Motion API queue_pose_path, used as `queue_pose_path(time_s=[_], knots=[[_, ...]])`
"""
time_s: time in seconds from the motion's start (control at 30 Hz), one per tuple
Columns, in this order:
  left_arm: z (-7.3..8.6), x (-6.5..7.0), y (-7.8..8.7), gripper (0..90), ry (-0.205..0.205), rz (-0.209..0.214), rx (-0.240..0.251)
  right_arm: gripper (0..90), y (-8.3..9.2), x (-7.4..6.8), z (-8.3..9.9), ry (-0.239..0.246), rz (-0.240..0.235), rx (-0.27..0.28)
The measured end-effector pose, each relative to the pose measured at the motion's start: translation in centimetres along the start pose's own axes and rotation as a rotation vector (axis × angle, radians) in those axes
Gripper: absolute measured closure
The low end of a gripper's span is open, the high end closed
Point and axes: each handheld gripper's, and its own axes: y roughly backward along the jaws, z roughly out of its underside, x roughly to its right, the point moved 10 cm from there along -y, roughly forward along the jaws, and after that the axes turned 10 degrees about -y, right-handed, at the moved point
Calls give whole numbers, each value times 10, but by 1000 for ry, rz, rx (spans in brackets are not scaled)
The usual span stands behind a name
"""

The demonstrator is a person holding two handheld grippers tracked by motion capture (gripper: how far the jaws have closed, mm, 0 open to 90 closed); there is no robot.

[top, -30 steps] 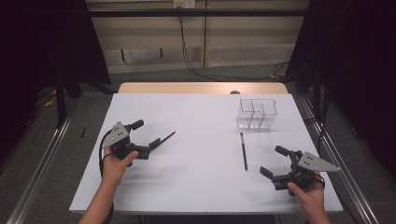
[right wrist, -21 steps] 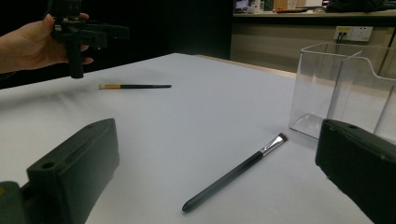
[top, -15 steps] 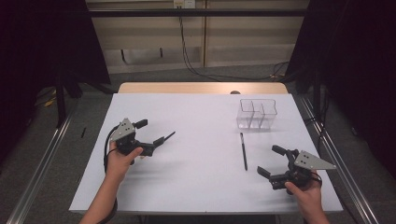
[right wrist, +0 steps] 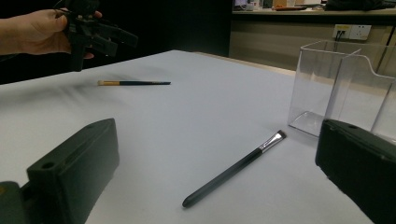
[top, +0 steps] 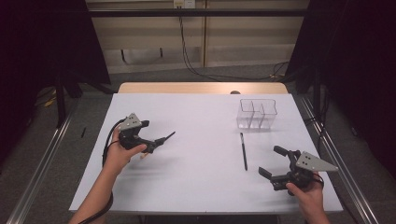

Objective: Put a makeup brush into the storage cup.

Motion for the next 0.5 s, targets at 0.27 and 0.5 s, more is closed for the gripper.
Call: queue_pose_path(time_s=[0.27,0.5], knots=[[9,0,-6,0,-2,32,-148,0,3,0,0,0,3,-2],[19,-1,-7,0,9,55,-272,0,3,0,1,4,2,-7]])
